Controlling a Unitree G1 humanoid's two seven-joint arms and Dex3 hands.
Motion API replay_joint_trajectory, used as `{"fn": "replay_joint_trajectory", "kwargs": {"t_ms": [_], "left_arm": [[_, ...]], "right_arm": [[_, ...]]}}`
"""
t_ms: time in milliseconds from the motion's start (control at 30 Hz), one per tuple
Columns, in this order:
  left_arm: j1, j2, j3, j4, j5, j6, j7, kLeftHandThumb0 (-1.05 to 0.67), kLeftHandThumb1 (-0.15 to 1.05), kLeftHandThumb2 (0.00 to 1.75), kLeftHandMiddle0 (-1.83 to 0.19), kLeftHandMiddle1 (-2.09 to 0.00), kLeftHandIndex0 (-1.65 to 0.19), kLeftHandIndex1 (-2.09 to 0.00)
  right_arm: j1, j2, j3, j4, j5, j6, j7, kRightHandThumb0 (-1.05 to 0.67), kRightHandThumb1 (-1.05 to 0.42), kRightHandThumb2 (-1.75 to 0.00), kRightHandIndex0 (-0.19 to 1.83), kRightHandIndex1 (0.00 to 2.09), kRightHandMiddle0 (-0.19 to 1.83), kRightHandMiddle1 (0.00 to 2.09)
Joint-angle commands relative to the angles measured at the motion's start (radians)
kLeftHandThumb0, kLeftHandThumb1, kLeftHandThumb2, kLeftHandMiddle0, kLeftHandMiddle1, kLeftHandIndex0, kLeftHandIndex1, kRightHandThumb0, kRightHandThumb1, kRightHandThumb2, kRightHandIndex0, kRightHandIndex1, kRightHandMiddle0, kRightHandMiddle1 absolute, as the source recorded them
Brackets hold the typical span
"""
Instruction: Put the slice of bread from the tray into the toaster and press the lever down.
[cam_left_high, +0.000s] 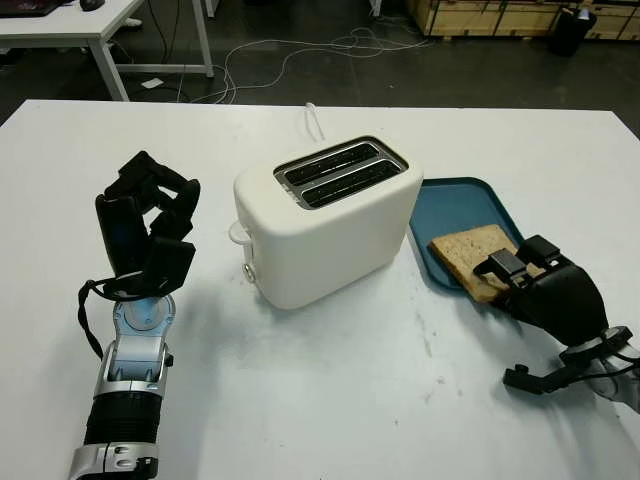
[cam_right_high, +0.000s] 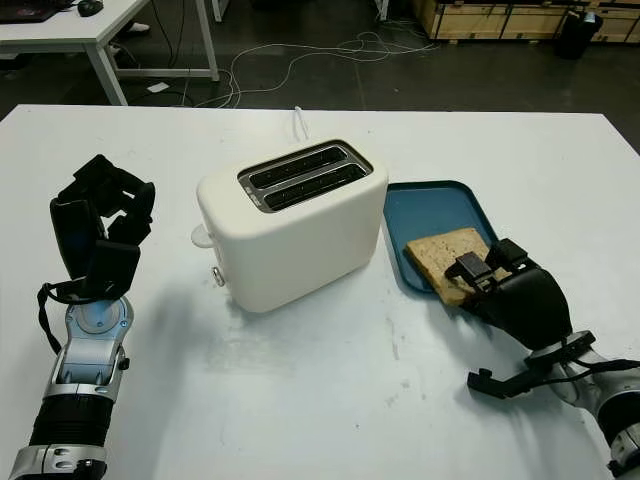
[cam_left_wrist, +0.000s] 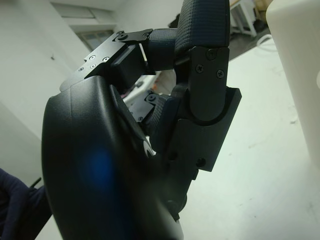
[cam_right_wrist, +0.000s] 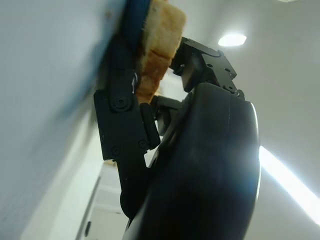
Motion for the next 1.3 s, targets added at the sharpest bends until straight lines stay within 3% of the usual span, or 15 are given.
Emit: {"fn": "replay_joint_trajectory", "kwargs": {"t_ms": [0, 267, 500, 633, 767, 833, 967, 1267], "left_arm": [[0.005, 0.000, -0.001, -0.006, 0.005, -0.012, 0.002, -0.97, 0.92, 0.35, -0.97, -1.65, -0.82, -1.53], [0.011, -0.004, -0.002, -0.009, 0.005, -0.010, 0.004, -0.97, 0.92, 0.35, -0.96, -1.65, -0.81, -1.52], [0.015, -0.003, -0.003, -0.009, 0.007, -0.009, 0.004, -0.98, 0.92, 0.36, -0.96, -1.65, -0.81, -1.52], [0.015, -0.004, -0.002, -0.009, 0.002, -0.013, 0.001, -0.98, 0.92, 0.36, -0.96, -1.65, -0.81, -1.52], [0.014, -0.007, -0.001, -0.008, -0.007, -0.016, -0.002, -0.98, 0.92, 0.35, -0.96, -1.66, -0.81, -1.51], [0.013, -0.007, 0.000, -0.005, -0.012, -0.023, -0.005, -0.97, 0.92, 0.34, -0.96, -1.65, -0.81, -1.51], [0.013, -0.007, 0.000, -0.007, -0.003, -0.016, 0.002, -0.97, 0.92, 0.34, -0.95, -1.66, -0.81, -1.51], [0.012, -0.004, 0.000, -0.002, 0.012, -0.019, 0.009, -0.97, 0.92, 0.36, -0.95, -1.66, -0.81, -1.51]], "right_arm": [[-0.013, 0.007, -0.001, -0.021, -0.010, 0.018, -0.035, -0.52, -0.92, -0.39, 0.12, 1.75, 0.00, 1.75], [-0.093, -0.010, -0.005, -0.025, -0.029, 0.009, -0.157, -0.47, -0.92, -0.41, 0.14, 1.75, 0.00, 1.75], [-0.153, -0.027, -0.017, -0.033, -0.016, -0.020, -0.154, -0.46, -0.92, -0.32, 0.09, 1.75, 0.00, 1.75], [-0.172, -0.028, -0.025, -0.029, -0.004, -0.039, -0.137, -0.45, -0.92, -0.38, 0.14, 1.75, 0.00, 1.75], [-0.149, -0.033, -0.086, -0.064, 0.107, -0.082, 0.081, -0.44, -0.92, -0.47, 0.11, 1.75, 0.00, 1.75], [-0.135, -0.035, -0.120, -0.091, 0.163, -0.089, 0.193, -0.43, -0.92, -0.50, 0.30, 1.75, 0.02, 1.75], [-0.113, -0.040, -0.169, -0.131, 0.226, -0.100, 0.340, -0.43, -0.92, -0.55, 0.44, 1.75, 0.08, 1.75], [-0.116, -0.033, -0.277, -0.157, 0.328, -0.135, 0.490, -0.44, -0.92, -0.60, 0.49, 1.75, 0.17, 1.75]]}}
